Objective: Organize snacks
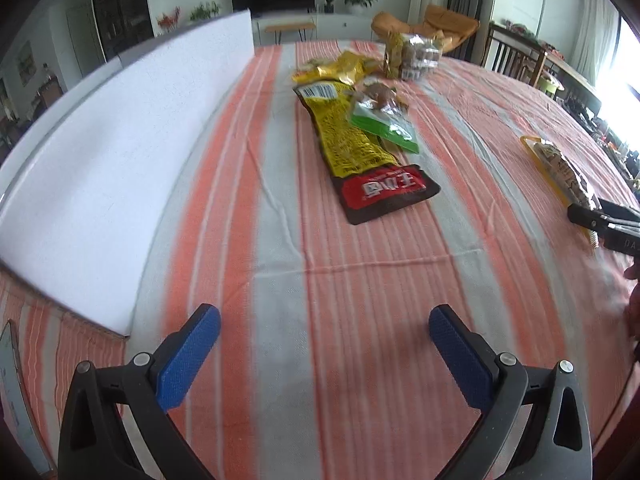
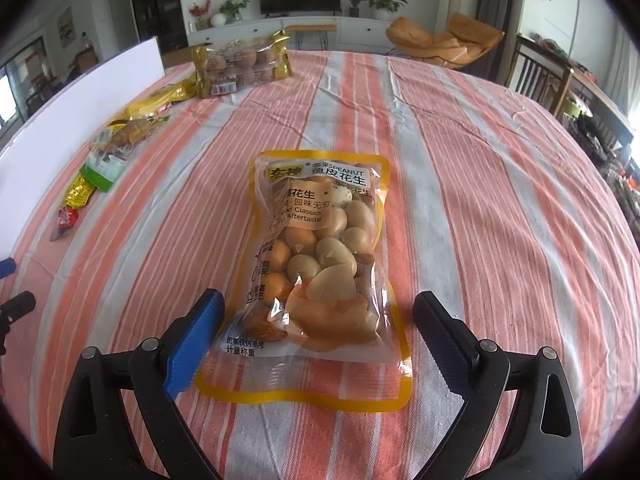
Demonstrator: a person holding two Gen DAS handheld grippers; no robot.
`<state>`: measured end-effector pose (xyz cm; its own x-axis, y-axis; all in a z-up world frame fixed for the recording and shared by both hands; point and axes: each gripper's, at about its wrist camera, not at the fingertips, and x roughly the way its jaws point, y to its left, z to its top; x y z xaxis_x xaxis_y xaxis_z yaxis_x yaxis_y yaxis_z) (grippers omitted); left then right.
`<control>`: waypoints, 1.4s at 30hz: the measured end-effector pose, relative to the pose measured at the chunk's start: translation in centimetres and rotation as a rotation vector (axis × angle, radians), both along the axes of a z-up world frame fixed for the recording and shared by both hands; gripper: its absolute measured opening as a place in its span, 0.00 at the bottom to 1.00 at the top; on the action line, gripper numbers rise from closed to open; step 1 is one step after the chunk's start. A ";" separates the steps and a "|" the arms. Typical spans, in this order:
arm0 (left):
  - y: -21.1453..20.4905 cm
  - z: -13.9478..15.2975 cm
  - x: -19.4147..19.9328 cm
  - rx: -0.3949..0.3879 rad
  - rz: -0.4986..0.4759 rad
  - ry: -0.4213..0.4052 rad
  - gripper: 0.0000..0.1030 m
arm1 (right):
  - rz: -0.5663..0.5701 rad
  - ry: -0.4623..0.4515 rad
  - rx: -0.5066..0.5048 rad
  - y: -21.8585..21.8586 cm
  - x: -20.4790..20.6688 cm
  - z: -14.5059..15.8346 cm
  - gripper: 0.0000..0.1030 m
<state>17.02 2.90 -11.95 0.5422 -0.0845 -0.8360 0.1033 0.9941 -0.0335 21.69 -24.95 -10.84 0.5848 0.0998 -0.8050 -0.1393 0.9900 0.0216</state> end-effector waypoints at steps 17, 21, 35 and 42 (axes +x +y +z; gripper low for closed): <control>-2.5 0.0 8.0 -0.020 0.014 0.010 0.42 | 0.000 0.000 0.003 -0.1 0.0 0.0 0.94; -1.5 -1.2 1.3 -0.078 -0.008 0.026 0.42 | 0.000 0.000 0.000 -0.1 0.0 0.0 0.95; -3.7 -2.7 -0.4 0.037 -0.019 0.013 1.00 | -0.001 -0.001 0.002 -0.1 0.0 0.0 0.94; -3.1 -2.0 -0.8 0.033 -0.015 -0.032 1.00 | 0.000 -0.001 0.002 0.0 -0.1 0.0 0.94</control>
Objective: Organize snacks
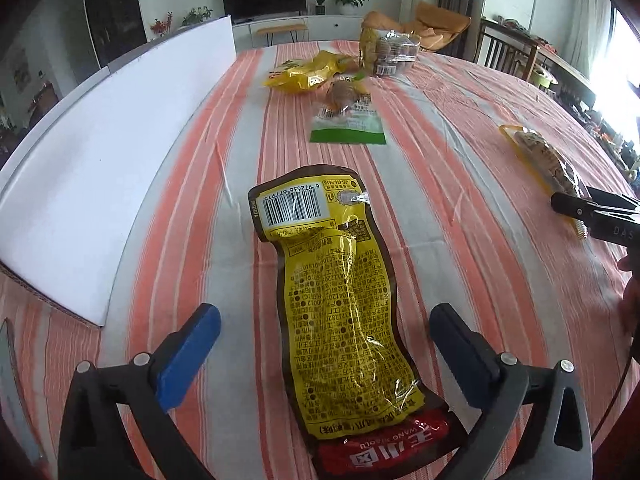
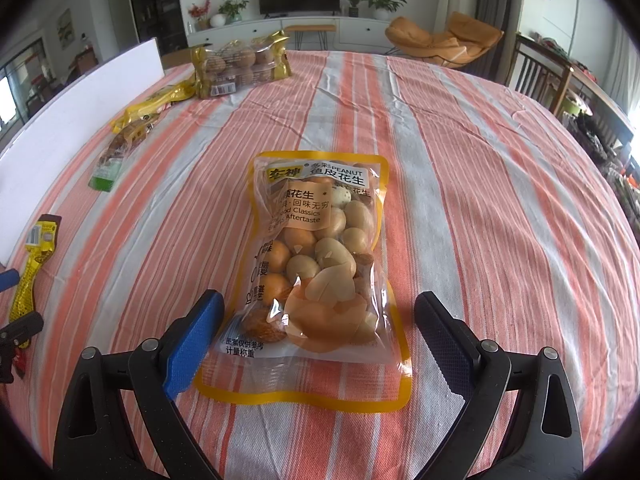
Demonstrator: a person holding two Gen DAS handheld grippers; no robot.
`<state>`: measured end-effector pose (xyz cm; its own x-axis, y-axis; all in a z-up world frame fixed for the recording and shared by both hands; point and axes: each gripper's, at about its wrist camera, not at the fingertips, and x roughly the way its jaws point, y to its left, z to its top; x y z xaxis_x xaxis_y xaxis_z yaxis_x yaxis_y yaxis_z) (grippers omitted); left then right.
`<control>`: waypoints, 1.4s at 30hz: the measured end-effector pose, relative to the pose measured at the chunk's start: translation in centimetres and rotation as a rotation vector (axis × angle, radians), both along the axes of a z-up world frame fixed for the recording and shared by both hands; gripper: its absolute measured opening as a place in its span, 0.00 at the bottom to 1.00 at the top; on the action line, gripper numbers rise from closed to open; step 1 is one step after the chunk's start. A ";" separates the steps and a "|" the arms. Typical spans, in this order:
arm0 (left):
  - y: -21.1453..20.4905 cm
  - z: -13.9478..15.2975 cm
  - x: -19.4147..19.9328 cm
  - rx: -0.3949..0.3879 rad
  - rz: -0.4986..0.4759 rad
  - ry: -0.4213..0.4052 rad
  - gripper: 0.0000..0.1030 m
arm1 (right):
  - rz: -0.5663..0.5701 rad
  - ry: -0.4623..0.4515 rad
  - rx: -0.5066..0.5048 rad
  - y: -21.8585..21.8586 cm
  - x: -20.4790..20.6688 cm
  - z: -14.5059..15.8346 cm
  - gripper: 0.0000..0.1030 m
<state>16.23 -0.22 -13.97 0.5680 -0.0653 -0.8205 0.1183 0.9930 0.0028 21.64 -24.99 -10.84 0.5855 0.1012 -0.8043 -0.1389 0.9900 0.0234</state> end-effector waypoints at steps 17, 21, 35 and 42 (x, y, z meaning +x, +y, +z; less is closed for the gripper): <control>0.4 0.9 0.1 0.000 0.002 -0.004 1.00 | 0.000 -0.001 0.001 0.0 0.0 0.0 0.94; 0.3 0.8 0.2 0.000 0.001 -0.001 1.00 | -0.003 -0.003 0.001 0.0 -0.1 -0.1 0.95; 0.9 2.5 -1.0 -0.016 -0.105 0.032 0.52 | 0.050 0.270 -0.001 0.0 4.2 0.6 0.91; 5.2 2.9 -1.9 -0.300 -0.053 0.026 0.33 | 0.000 0.230 0.139 -0.9 2.3 1.9 0.57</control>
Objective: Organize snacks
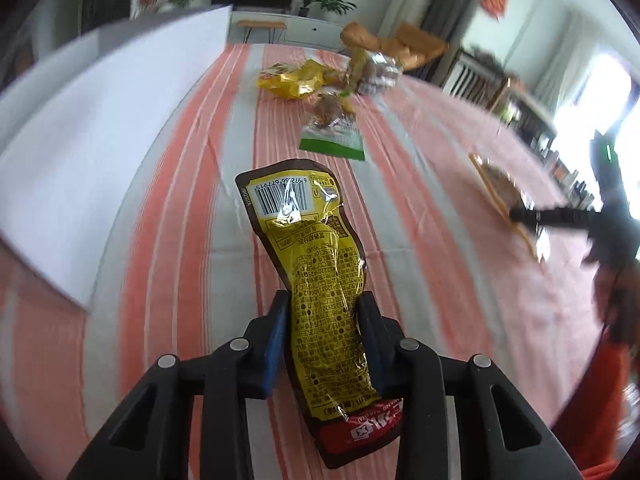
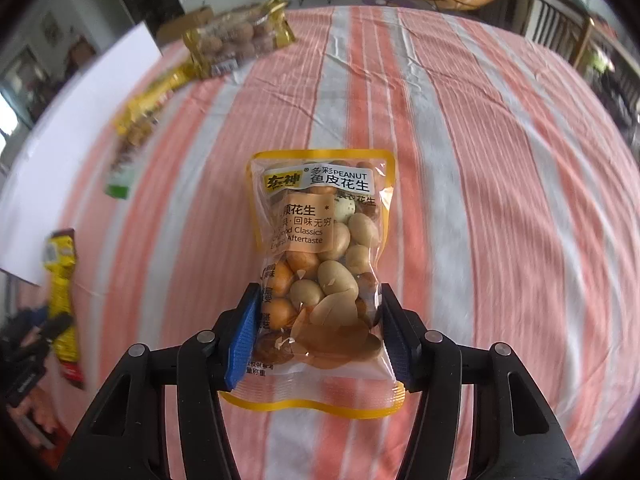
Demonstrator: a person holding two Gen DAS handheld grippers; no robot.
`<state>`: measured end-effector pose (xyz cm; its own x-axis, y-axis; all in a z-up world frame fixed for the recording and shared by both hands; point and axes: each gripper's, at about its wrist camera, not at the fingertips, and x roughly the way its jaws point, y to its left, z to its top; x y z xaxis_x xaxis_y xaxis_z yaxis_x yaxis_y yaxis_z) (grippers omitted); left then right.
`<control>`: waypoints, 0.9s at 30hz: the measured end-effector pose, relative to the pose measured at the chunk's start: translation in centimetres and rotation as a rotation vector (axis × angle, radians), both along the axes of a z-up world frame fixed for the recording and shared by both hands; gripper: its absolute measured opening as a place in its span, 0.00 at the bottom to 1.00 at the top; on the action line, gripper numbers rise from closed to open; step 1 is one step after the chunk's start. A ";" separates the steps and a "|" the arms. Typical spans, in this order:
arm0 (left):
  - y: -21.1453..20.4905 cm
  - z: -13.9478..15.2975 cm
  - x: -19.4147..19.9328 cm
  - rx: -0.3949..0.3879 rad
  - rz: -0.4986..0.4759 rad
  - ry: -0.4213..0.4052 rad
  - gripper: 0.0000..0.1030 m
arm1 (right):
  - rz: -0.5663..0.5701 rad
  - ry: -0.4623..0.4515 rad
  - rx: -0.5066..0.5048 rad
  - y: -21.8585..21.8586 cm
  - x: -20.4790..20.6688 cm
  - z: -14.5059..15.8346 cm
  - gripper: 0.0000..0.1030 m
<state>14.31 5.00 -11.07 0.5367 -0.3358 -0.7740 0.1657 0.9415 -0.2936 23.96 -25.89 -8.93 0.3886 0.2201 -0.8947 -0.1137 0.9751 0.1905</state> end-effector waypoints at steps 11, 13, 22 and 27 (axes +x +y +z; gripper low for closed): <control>6.6 9.7 -1.8 -0.316 0.073 -0.157 0.03 | 0.064 -0.049 0.322 4.9 -1.8 6.1 0.57; 9.1 11.3 -1.0 -0.319 0.113 -0.174 0.03 | 0.143 -0.086 0.361 9.1 -0.8 8.9 0.57; 7.3 10.5 -2.4 -0.097 0.040 -0.136 0.96 | 0.386 -0.221 0.564 20.9 0.0 18.4 0.58; 0.5 6.4 0.2 -0.007 -0.013 -0.074 0.95 | 0.344 -0.246 0.511 16.8 -2.1 17.8 0.58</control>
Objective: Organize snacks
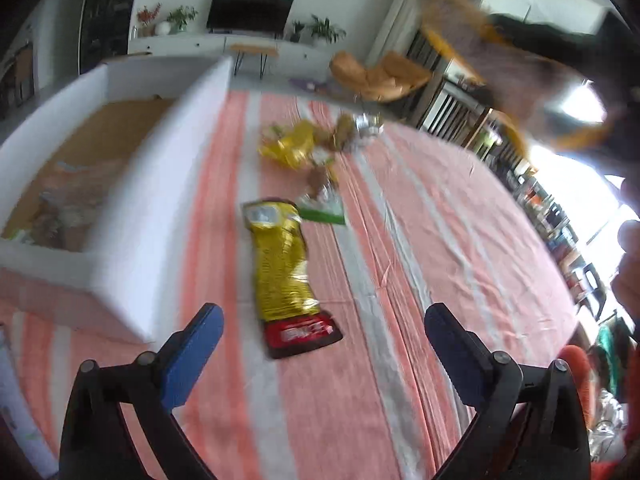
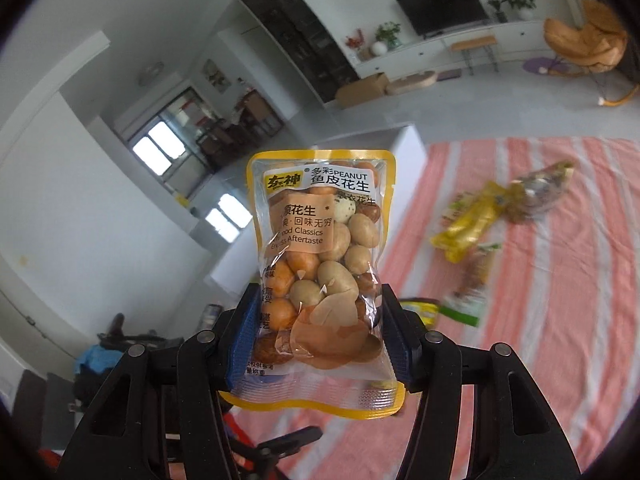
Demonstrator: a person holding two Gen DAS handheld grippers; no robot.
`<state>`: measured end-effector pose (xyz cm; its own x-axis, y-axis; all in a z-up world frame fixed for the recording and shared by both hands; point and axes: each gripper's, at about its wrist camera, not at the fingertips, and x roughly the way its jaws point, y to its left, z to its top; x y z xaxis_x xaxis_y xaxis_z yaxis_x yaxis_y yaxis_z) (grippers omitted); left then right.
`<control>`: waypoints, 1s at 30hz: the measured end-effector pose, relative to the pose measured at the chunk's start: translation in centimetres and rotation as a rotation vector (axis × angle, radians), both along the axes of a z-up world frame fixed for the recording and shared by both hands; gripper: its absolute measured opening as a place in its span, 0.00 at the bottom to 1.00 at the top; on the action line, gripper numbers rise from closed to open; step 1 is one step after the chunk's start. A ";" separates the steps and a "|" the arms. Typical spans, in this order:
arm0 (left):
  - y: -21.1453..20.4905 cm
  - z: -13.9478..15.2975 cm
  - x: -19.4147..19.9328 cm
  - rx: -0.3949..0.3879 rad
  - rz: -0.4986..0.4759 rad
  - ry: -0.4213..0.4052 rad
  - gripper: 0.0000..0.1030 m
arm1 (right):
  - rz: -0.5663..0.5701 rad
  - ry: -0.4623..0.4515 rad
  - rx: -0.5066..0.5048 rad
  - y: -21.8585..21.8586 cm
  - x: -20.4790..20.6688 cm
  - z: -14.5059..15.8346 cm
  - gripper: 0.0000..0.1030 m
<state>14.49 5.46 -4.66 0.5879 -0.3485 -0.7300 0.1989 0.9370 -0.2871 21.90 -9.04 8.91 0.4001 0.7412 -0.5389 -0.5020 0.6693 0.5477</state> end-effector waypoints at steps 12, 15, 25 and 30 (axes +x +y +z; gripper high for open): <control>-4.2 -5.6 3.9 0.287 0.102 0.041 0.42 | -0.168 0.072 -0.021 -10.5 -2.9 -3.5 0.58; -2.4 -4.6 3.1 0.117 0.089 0.050 0.40 | -0.173 0.083 -0.021 -10.8 -3.1 -3.9 0.58; 3.1 0.7 1.1 -0.139 0.106 -0.017 0.00 | -0.115 0.063 -0.008 -6.6 -1.1 -2.3 0.58; 2.7 -1.1 0.9 -0.075 0.084 0.058 0.10 | -0.082 0.040 0.013 -4.5 -0.5 -1.3 0.58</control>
